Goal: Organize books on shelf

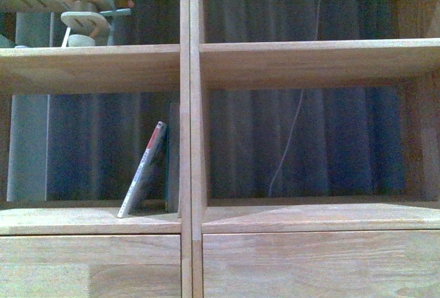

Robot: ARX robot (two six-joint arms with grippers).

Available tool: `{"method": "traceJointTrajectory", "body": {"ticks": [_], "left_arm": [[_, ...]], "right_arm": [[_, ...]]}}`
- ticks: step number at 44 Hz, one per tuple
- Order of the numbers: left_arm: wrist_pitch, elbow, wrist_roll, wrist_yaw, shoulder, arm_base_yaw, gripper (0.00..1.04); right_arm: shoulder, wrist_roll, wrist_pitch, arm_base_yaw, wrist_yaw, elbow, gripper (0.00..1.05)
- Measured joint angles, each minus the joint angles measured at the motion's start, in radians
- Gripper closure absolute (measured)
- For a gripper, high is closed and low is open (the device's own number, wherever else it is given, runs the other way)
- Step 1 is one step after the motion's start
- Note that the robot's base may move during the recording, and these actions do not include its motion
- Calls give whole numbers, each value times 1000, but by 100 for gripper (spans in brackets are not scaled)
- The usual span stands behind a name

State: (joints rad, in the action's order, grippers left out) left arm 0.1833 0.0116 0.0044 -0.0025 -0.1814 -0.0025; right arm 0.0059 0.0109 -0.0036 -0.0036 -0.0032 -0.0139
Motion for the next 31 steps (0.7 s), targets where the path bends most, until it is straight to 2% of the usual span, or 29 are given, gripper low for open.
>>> {"method": "traceJointTrajectory", "body": {"ticks": [2, 6, 29, 31], "left_arm": [[-23, 0, 0, 0, 22, 0, 102], [-169, 0, 0, 2, 147, 0, 102], [-180, 0, 0, 1, 175, 0, 102], [-180, 0, -2, 1, 175, 0, 98]], "right_arm": [[0, 0, 0, 0, 0, 0, 102], [0, 0, 0, 0, 0, 0, 102], [0, 0, 0, 0, 0, 0, 102], [0, 1, 0, 0, 0, 0, 101]]}}
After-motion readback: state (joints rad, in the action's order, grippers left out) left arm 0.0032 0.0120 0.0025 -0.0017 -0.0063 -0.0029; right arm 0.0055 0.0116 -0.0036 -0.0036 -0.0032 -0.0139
